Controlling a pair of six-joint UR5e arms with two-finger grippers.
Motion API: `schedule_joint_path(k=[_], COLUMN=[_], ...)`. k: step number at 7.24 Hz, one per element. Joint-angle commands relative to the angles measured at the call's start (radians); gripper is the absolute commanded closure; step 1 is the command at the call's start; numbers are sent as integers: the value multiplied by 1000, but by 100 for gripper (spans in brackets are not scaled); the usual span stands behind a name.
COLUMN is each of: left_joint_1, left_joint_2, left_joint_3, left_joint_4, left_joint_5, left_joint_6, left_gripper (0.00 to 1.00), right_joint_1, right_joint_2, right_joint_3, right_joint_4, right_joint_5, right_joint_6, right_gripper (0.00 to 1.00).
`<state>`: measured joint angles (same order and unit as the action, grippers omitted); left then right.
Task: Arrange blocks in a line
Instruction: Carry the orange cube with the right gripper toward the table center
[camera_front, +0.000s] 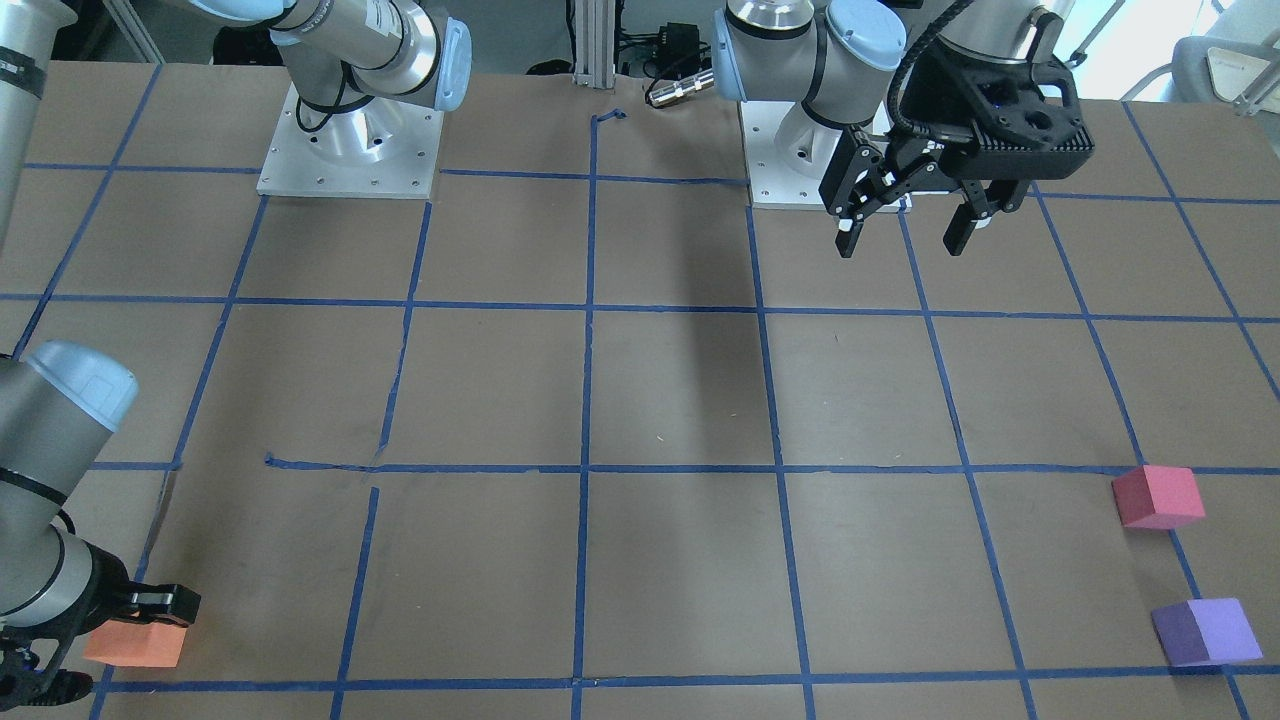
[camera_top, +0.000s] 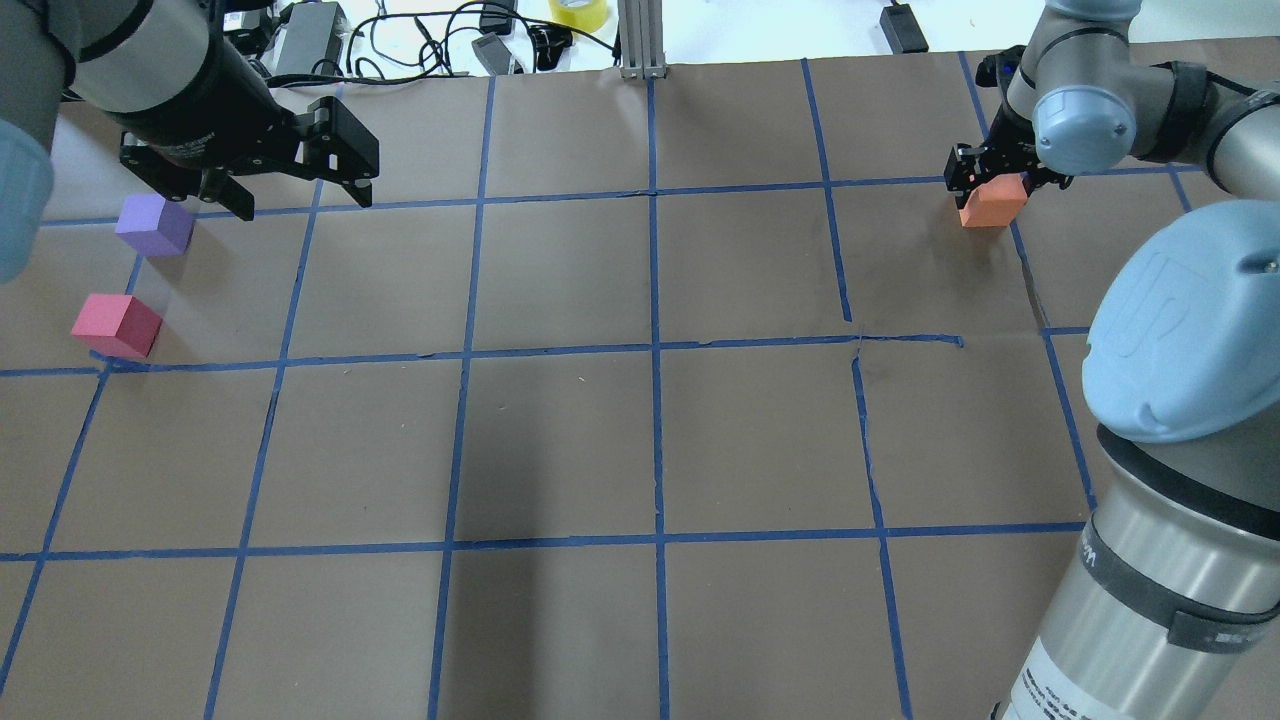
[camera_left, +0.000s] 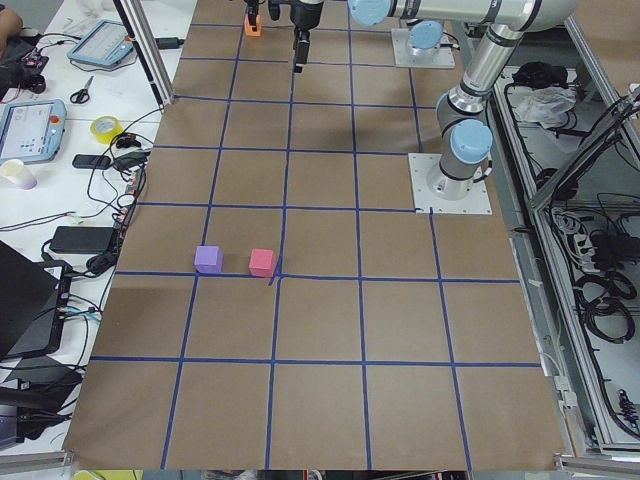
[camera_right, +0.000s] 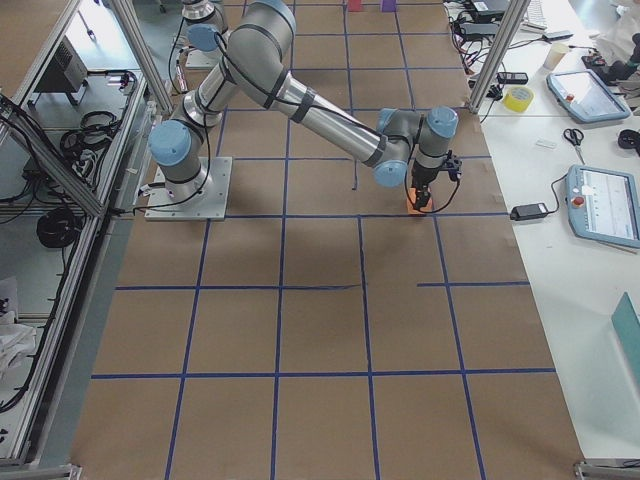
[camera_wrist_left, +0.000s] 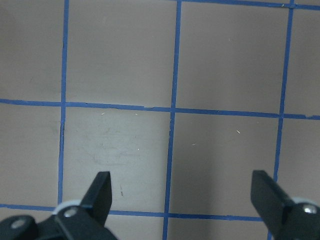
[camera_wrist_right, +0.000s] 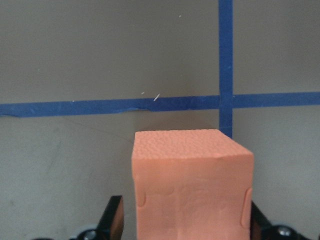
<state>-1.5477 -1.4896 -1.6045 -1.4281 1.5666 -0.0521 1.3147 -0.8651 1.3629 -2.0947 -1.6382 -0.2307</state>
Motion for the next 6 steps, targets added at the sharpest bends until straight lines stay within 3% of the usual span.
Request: schedule_joint_path(k=[1,2,3,6], left_joint_1=[0,0,0,0], left_joint_2=[2,0,3,5], left_joint_3=[0,0,0,0], left_joint_4=[0,0,0,0], left_joint_5=[1,0,3,3], left_joint_6=[0,2,2,2], left_gripper=[0,0,0,0], right_joint_1=[0,1,6,122], right_joint_2=[-8,-15,-23,-109], right_joint_3=[1,-1,-4,-4], right_joint_4=[13,15,13,33], right_joint_5=[0,1,12,11], right_joint_6=[1,4,13,101], right_gripper=[60,74,78,77])
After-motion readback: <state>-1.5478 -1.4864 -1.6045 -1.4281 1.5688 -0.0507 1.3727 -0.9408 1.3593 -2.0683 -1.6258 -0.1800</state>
